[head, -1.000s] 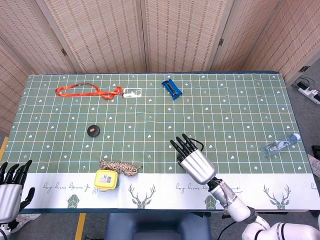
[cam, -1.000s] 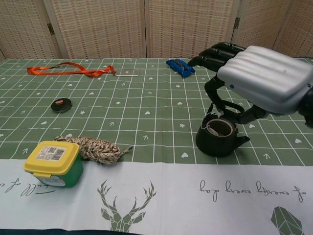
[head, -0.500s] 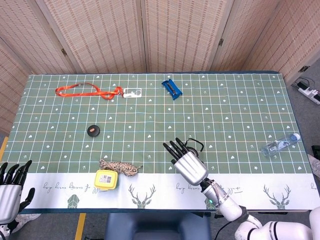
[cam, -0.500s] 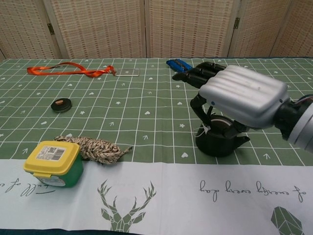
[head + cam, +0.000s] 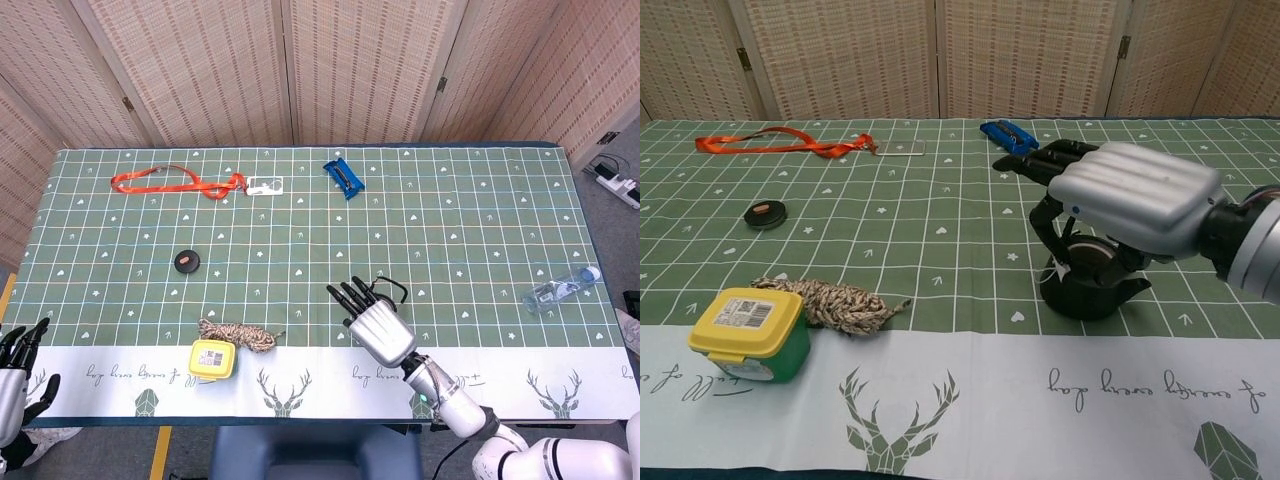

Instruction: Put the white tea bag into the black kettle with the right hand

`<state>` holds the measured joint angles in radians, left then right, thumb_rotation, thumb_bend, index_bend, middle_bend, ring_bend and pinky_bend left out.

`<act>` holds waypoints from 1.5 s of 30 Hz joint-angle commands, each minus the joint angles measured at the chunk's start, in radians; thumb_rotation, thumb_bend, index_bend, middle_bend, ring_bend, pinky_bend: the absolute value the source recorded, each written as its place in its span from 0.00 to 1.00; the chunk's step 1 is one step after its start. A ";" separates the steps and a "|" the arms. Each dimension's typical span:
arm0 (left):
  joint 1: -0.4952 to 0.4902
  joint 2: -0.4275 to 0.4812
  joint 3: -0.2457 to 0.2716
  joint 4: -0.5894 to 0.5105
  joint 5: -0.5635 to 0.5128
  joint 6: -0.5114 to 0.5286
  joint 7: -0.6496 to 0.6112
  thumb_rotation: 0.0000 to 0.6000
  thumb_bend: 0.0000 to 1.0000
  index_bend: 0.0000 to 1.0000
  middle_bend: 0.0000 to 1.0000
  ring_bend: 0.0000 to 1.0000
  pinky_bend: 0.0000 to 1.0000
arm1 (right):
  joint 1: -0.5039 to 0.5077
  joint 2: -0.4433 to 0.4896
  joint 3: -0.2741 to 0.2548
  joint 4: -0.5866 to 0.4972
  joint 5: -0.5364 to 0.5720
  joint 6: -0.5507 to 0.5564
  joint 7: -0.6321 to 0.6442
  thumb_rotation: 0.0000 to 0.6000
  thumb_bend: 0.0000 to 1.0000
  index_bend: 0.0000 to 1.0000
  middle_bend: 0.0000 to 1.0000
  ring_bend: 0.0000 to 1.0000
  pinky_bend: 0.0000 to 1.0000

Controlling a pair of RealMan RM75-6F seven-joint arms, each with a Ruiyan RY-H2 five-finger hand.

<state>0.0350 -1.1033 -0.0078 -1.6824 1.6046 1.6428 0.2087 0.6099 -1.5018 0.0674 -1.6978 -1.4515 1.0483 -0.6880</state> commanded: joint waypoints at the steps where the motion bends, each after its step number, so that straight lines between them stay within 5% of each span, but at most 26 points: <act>1: 0.002 0.002 -0.001 -0.001 0.001 0.004 -0.004 1.00 0.37 0.00 0.17 0.11 0.04 | 0.006 0.001 0.001 -0.001 0.008 -0.009 0.005 1.00 0.32 0.14 0.00 0.00 0.00; 14: 0.010 0.021 -0.010 -0.010 -0.013 0.019 -0.039 1.00 0.37 0.00 0.17 0.11 0.04 | 0.015 0.052 -0.008 -0.048 0.006 -0.021 0.078 1.00 0.24 0.05 0.00 0.00 0.00; 25: 0.008 0.021 -0.010 -0.009 -0.015 0.010 -0.030 1.00 0.37 0.00 0.17 0.11 0.04 | -0.130 0.298 -0.061 -0.223 -0.132 0.219 0.145 1.00 0.24 0.05 0.00 0.00 0.00; 33: 0.006 0.010 -0.009 -0.009 -0.013 0.006 0.002 1.00 0.37 0.00 0.17 0.11 0.04 | -0.365 0.383 -0.126 -0.265 -0.003 0.454 -0.095 1.00 0.24 0.03 0.00 0.00 0.00; 45: -0.005 -0.006 0.000 0.000 -0.009 -0.024 0.043 1.00 0.37 0.00 0.17 0.11 0.04 | -0.592 0.399 -0.101 -0.133 0.115 0.663 0.240 1.00 0.24 0.01 0.00 0.00 0.00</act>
<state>0.0334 -1.1071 -0.0089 -1.6838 1.5989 1.6254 0.2478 0.0668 -1.1059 -0.0443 -1.8811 -1.3525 1.6797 -0.5293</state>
